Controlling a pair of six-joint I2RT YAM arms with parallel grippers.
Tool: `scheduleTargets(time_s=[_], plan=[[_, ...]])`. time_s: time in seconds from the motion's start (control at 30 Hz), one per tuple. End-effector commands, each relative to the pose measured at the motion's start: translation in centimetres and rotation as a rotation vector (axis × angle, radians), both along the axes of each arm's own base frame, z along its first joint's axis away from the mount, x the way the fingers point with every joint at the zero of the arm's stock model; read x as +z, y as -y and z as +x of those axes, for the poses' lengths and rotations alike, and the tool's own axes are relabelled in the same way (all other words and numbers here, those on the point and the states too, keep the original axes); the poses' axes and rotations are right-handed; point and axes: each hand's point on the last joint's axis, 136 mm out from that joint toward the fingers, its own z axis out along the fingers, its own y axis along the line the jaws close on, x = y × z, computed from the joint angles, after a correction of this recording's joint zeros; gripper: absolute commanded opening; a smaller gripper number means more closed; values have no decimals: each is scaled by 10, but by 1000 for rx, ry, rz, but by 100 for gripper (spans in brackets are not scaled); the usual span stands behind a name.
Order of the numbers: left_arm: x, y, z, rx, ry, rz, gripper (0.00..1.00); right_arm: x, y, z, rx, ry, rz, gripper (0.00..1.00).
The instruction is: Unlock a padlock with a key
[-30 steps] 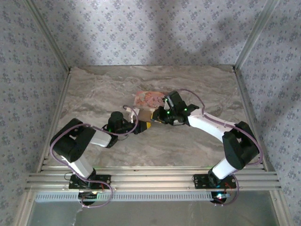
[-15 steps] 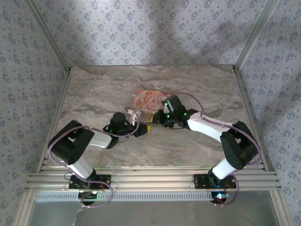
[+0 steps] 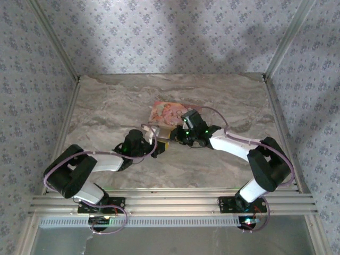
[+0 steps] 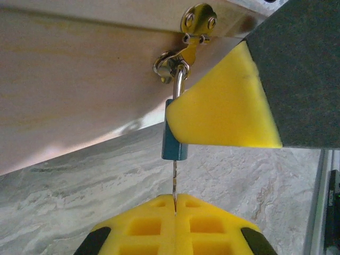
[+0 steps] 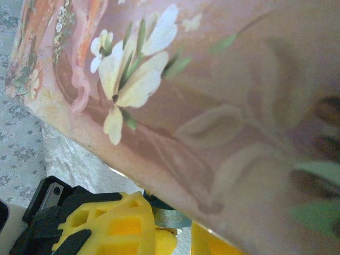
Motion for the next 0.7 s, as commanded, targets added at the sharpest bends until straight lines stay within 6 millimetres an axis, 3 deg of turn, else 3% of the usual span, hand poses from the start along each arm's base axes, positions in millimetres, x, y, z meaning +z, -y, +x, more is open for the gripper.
scheduleTargets(time_s=[0.0, 0.2, 0.4, 0.67], plan=[[73, 17, 9, -38, 230, -150, 0, -25, -6, -27, 44, -93, -39, 0], [73, 18, 8, -76, 161, -149, 0, -33, 0, -30, 33, -102, -94, 0], [83, 20, 14, -109, 28, -290, 0, -33, -2, -31, 49, -58, -155, 0], [79, 16, 27, -97, -44, -368, 0, -41, -6, -36, 74, -66, -159, 0]])
